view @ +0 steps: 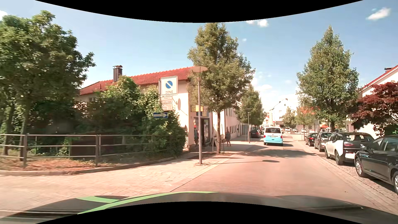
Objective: Follow the waypoints while adhering to traffic rules and regulations
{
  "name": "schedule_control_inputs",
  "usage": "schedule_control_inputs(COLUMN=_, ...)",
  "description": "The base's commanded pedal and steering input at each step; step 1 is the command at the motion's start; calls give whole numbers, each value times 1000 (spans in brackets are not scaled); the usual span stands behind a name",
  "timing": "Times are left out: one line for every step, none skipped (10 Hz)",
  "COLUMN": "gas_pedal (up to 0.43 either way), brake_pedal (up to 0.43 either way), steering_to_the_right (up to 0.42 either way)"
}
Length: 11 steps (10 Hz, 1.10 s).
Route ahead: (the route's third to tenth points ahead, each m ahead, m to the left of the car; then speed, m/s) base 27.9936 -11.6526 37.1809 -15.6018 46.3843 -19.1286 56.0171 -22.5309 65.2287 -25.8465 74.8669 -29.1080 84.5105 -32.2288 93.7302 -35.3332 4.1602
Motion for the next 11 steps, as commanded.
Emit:
schedule_control_inputs(gas_pedal=79, brake_pedal=0, steering_to_the_right=342)
schedule_control_inputs(gas_pedal=79, brake_pedal=0, steering_to_the_right=336)
schedule_control_inputs(gas_pedal=79, brake_pedal=0, steering_to_the_right=328)
schedule_control_inputs(gas_pedal=79, brake_pedal=0, steering_to_the_right=319)
schedule_control_inputs(gas_pedal=79, brake_pedal=0, steering_to_the_right=309)
schedule_control_inputs(gas_pedal=79, brake_pedal=0, steering_to_the_right=301)
schedule_control_inputs(gas_pedal=79, brake_pedal=0, steering_to_the_right=291)
schedule_control_inputs(gas_pedal=87, brake_pedal=0, steering_to_the_right=274)
schedule_control_inputs(gas_pedal=87, brake_pedal=0, steering_to_the_right=241)
schedule_control_inputs(gas_pedal=87, brake_pedal=0, steering_to_the_right=209)
schedule_control_inputs(gas_pedal=87, brake_pedal=0, steering_to_the_right=171)
